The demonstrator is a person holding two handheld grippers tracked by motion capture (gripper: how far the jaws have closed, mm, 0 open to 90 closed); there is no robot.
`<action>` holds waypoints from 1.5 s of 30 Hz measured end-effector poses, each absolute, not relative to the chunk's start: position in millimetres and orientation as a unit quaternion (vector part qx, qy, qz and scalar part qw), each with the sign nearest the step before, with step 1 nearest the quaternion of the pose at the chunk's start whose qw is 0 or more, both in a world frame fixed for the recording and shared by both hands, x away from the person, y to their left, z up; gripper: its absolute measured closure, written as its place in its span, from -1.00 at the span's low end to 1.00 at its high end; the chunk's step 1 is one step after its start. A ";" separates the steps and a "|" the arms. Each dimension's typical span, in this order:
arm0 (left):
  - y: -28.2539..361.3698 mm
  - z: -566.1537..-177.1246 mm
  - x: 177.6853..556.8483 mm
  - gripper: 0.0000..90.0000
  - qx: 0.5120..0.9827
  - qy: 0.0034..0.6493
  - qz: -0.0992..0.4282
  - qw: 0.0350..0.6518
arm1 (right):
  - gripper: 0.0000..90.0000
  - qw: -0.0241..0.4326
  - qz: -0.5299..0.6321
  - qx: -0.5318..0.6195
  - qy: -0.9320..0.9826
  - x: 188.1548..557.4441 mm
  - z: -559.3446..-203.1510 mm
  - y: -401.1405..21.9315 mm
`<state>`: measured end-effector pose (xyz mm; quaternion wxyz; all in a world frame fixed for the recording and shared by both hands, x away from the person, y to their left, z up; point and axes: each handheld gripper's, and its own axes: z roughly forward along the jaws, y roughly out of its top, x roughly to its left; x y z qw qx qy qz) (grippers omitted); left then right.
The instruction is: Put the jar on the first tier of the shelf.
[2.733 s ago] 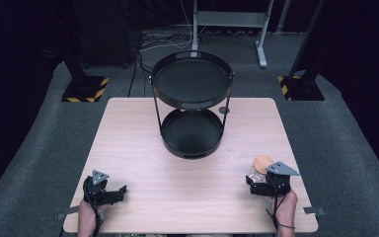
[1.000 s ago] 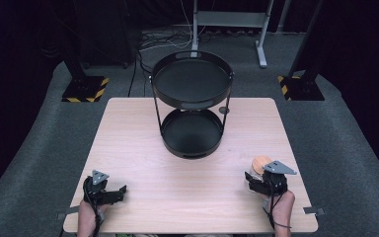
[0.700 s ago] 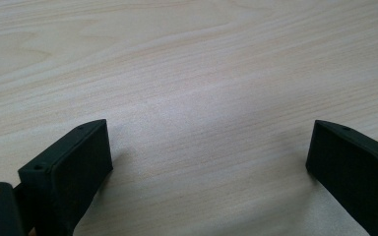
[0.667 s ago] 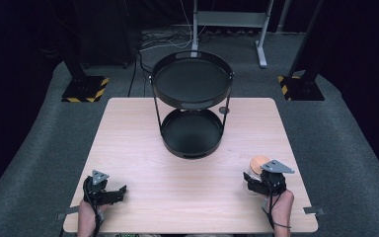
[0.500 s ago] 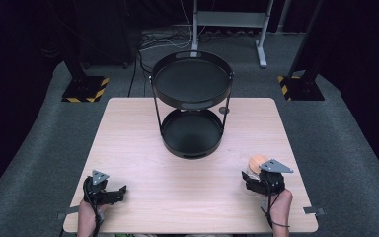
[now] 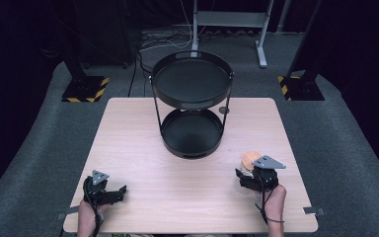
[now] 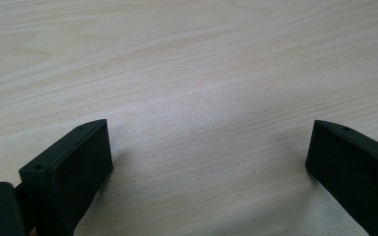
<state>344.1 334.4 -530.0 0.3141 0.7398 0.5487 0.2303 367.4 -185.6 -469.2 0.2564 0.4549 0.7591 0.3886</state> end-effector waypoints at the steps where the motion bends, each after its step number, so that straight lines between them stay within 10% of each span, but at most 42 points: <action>1: 334.4 -530.0 344.1 -0.92 0.740 0.549 0.230 0.314 | -0.43 0.256 0.389 0.455 0.759 367.4 -469.2 -185.6; 45: 334.5 -530.0 344.1 -0.92 0.740 0.549 0.231 0.314 | -0.43 0.244 0.397 0.425 0.776 394.9 -458.8 -160.9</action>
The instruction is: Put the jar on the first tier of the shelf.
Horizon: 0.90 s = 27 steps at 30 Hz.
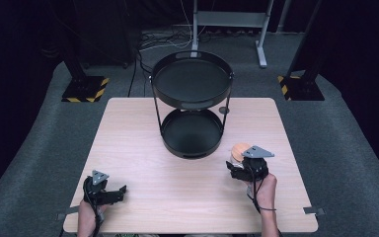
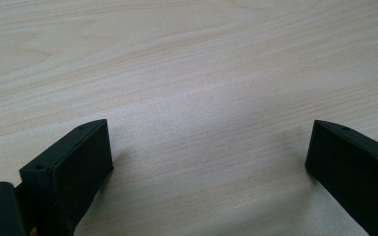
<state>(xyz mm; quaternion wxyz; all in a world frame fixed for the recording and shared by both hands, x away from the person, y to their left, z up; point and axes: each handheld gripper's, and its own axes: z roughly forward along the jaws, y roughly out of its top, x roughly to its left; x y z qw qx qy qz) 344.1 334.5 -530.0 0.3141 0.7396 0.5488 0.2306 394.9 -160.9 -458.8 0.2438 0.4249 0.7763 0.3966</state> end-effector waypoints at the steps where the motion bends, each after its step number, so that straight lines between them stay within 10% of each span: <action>1: 334.6 -530.0 344.1 -0.92 0.740 0.549 0.231 0.314 | -0.43 0.244 0.397 0.425 0.776 394.9 -458.8 -160.9; 27: 334.4 -530.1 344.1 -0.92 0.739 0.549 0.231 0.315 | -0.43 0.237 0.406 0.413 0.780 409.4 -454.4 -150.9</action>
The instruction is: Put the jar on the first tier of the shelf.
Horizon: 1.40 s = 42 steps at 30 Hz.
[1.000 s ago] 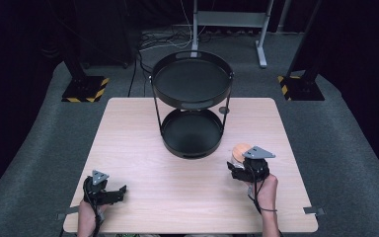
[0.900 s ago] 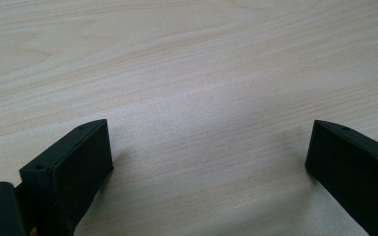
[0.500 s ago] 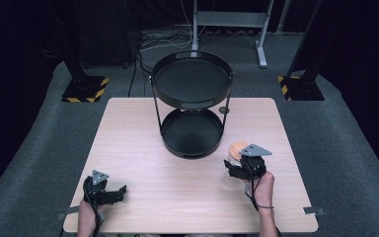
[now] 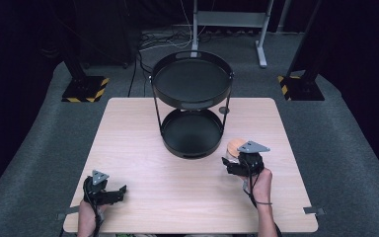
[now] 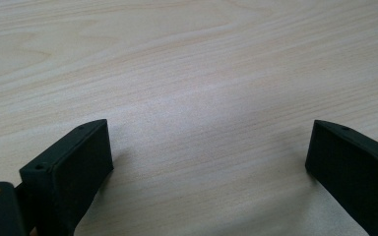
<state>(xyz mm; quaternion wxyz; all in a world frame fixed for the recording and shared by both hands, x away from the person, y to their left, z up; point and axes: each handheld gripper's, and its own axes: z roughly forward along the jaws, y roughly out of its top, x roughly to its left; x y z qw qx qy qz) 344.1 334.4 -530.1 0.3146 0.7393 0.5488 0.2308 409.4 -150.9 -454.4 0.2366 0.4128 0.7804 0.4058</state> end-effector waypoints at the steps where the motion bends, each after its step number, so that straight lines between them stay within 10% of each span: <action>1: 334.5 -530.1 344.1 -0.92 0.740 0.549 0.231 0.314 | -0.43 0.236 0.406 0.413 0.780 409.9 -454.2 -150.4; 42: 334.5 -530.1 344.1 -0.92 0.740 0.549 0.231 0.314 | -0.43 0.228 0.420 0.399 0.783 429.7 -439.0 -135.5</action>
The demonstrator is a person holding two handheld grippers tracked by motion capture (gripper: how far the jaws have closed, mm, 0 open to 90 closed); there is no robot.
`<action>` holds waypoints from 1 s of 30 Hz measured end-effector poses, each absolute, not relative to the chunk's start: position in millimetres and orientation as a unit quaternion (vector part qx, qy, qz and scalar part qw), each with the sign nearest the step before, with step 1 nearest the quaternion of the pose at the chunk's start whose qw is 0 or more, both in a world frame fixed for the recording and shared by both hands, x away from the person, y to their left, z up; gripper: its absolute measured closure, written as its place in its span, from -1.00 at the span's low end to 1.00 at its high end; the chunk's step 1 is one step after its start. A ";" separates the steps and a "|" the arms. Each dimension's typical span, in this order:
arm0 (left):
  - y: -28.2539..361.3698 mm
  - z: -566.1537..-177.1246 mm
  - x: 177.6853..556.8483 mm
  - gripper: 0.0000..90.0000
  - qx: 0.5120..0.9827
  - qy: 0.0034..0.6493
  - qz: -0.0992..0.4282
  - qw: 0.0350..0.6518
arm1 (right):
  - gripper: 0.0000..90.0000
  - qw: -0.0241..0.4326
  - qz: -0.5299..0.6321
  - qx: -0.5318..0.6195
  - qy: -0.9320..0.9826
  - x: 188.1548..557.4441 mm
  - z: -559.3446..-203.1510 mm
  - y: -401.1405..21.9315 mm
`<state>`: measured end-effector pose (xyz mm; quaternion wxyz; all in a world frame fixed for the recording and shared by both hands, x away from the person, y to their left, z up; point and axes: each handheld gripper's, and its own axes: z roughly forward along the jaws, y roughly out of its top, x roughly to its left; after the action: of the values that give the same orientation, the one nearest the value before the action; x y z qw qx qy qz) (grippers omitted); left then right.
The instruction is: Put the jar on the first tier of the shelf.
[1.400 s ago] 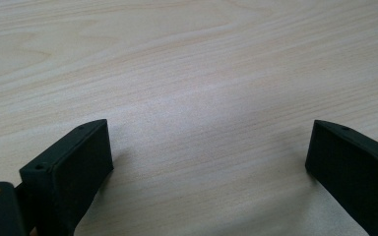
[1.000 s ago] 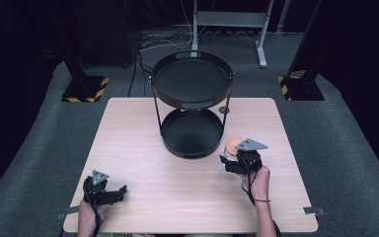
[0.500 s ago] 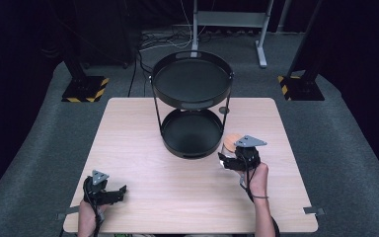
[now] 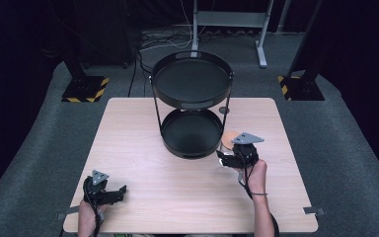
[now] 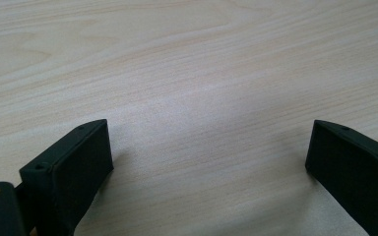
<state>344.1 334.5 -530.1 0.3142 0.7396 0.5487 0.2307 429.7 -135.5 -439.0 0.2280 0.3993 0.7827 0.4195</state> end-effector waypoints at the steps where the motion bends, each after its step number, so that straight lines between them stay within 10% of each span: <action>1: 334.5 -530.1 344.1 -0.92 0.740 0.549 0.231 0.314 | -0.43 0.228 0.421 0.398 0.783 430.2 -438.6 -134.7; 30: 334.5 -530.1 344.1 -0.92 0.739 0.549 0.231 0.314 | -0.43 0.226 0.427 0.383 0.787 446.9 -427.7 -118.0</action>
<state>344.1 334.5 -530.1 0.3144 0.7395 0.5487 0.2307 446.9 -118.0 -427.7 0.2257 0.3834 0.7870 0.4274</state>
